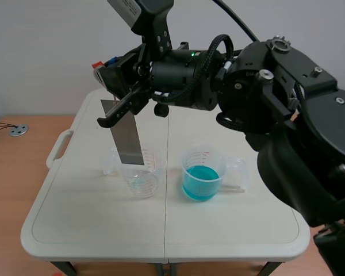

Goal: Hold the metal plate by the orange handle, dip it into the blue solution, take it out and point at it, then put the plate back in the beaker on the left.
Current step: 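Put the plate into the left beaker, then return to the home posture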

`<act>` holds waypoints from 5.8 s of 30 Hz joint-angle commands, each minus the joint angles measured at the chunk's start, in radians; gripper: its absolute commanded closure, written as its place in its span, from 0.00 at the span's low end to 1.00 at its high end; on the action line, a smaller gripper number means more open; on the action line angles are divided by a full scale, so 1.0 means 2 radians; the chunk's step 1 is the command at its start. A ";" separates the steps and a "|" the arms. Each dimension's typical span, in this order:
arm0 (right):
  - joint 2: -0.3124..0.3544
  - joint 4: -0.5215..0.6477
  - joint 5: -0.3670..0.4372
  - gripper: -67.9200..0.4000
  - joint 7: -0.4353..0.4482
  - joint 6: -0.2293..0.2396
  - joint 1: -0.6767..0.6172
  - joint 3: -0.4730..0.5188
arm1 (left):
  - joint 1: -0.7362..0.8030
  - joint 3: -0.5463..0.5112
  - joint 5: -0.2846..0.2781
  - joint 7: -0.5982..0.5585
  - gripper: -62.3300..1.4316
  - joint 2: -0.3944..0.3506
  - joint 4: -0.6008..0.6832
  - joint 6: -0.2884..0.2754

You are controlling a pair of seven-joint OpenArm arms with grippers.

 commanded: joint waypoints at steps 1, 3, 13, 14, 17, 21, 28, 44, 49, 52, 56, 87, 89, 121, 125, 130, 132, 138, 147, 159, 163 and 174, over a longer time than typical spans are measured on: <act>-0.001 0.006 -0.001 0.98 0.006 -0.007 0.009 0.001 | 0.006 0.001 -0.001 -0.001 0.93 0.003 0.005 -0.001; -0.001 0.004 -0.008 0.98 0.006 -0.015 0.009 0.001 | 0.006 0.001 -0.001 -0.001 0.93 0.004 0.005 -0.001; 0.000 -0.042 -0.010 0.98 0.038 -0.015 0.005 0.002 | 0.006 0.001 -0.001 -0.002 0.93 0.002 -0.011 0.002; 0.000 -0.049 -0.010 0.98 0.043 -0.015 0.005 0.002 | 0.006 0.001 -0.001 -0.002 0.93 0.002 -0.012 0.002; 0.000 -0.071 -0.010 0.98 0.062 -0.015 0.005 0.002 | 0.005 0.001 -0.001 -0.006 0.93 0.002 -0.015 0.002; 0.000 -0.103 -0.009 0.98 0.096 -0.015 0.005 0.002 | -0.005 0.001 -0.001 -0.005 0.93 0.001 -0.028 0.002; 0.000 -0.152 -0.009 0.98 0.134 -0.014 0.005 0.002 | -0.014 0.001 -0.001 -0.011 0.93 0.000 -0.039 0.002; 0.000 -0.173 -0.011 0.95 0.145 -0.015 0.007 0.002 | -0.018 0.001 -0.001 -0.012 0.93 -0.007 -0.039 0.002; 0.000 -0.173 -0.012 0.82 0.145 -0.015 0.008 0.016 | -0.018 0.001 -0.001 -0.013 0.93 -0.007 -0.039 0.002; 0.000 -0.173 -0.013 0.78 0.145 -0.015 0.011 0.028 | -0.018 0.001 -0.001 -0.013 0.93 -0.007 -0.039 0.002; 0.002 -0.173 -0.013 0.70 0.143 -0.015 0.014 0.047 | -0.018 0.001 0.001 -0.013 0.63 -0.007 -0.039 0.002; 0.067 -0.089 -0.009 0.02 0.167 -0.066 -0.048 0.087 | -0.021 0.001 -0.006 -0.017 0.00 -0.006 -0.039 0.000; 0.074 -0.067 -0.009 0.02 0.166 -0.066 -0.066 0.097 | -0.029 0.001 -0.008 -0.017 0.00 -0.005 -0.039 0.001; 0.141 0.165 -0.009 0.02 0.177 -0.082 -0.395 0.241 | 0.012 -0.173 -0.144 -0.148 0.00 -0.132 0.377 -0.003; 0.141 0.187 -0.009 0.02 0.177 -0.084 -0.427 0.253 | 0.012 -0.172 -0.111 -0.144 0.00 -0.115 0.443 -0.003; 0.141 0.210 -0.009 0.02 0.182 -0.088 -0.466 0.264 | 0.011 -0.172 -0.089 -0.132 0.00 -0.093 0.508 -0.003; 0.141 0.218 -0.009 0.02 0.184 -0.089 -0.481 0.266 | 0.009 -0.170 -0.088 -0.115 0.00 -0.085 0.530 -0.003; 0.141 0.235 -0.010 0.02 0.187 -0.090 -0.510 0.273 | 0.010 -0.170 -0.078 -0.091 0.00 -0.062 0.572 -0.027; 0.141 0.235 -0.015 0.02 0.184 -0.090 -0.510 0.273 | 0.058 -0.170 -0.066 -0.117 0.00 -0.050 0.583 -0.043; 0.141 0.235 -0.021 0.02 0.185 -0.090 -0.508 0.273 | 0.058 -0.170 -0.066 -0.087 0.00 -0.048 0.578 -0.043; 0.141 0.235 -0.022 0.02 0.184 -0.090 -0.507 0.273 | 0.058 -0.170 -0.066 -0.077 0.00 -0.049 0.578 -0.043; 0.141 0.235 -0.022 0.02 0.184 -0.090 -0.507 0.273 | 0.058 -0.170 -0.066 -0.076 0.00 -0.049 0.578 -0.043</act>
